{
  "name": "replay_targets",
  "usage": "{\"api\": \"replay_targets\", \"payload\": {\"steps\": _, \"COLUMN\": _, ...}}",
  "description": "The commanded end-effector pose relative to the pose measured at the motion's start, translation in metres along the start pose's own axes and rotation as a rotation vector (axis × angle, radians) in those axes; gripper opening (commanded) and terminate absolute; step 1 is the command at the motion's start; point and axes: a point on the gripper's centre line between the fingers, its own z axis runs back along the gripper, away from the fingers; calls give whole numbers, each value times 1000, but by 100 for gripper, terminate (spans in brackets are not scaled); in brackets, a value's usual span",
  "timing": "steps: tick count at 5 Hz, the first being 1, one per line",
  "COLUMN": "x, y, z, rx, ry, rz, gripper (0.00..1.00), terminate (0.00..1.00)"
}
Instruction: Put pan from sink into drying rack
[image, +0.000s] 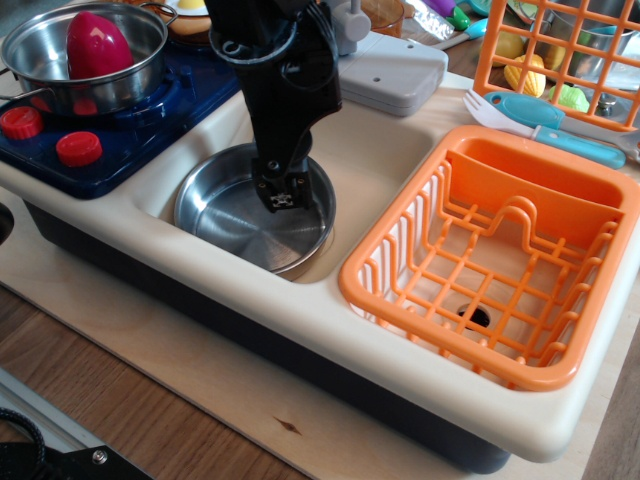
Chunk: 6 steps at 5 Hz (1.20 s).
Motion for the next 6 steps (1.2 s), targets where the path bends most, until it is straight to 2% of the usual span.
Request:
{"api": "replay_targets", "payload": {"steps": 1, "x": 1, "y": 16, "z": -5, "rx": 33, "ry": -35, "rz": -78, "gripper": 100, "terminate": 0}}
{"api": "replay_targets", "payload": {"steps": 2, "x": 4, "y": 18, "z": -14, "rx": 38, "ry": -74, "rz": -128, "gripper": 100, "terminate": 0}}
{"api": "replay_targets", "payload": {"steps": 3, "x": 14, "y": 19, "z": -17, "rx": 69, "ry": -114, "rz": -208, "gripper": 100, "terminate": 0}}
{"api": "replay_targets", "payload": {"steps": 4, "x": 12, "y": 18, "z": -21, "rx": 45, "ry": -140, "rz": -186, "gripper": 100, "terminate": 0}}
{"api": "replay_targets", "payload": {"steps": 5, "x": 1, "y": 17, "z": -31, "rx": 35, "ry": -138, "rz": -179, "gripper": 100, "terminate": 0}}
{"api": "replay_targets", "payload": {"steps": 6, "x": -4, "y": 23, "z": -45, "rx": 10, "ry": -157, "rz": -174, "gripper": 0, "terminate": 0}}
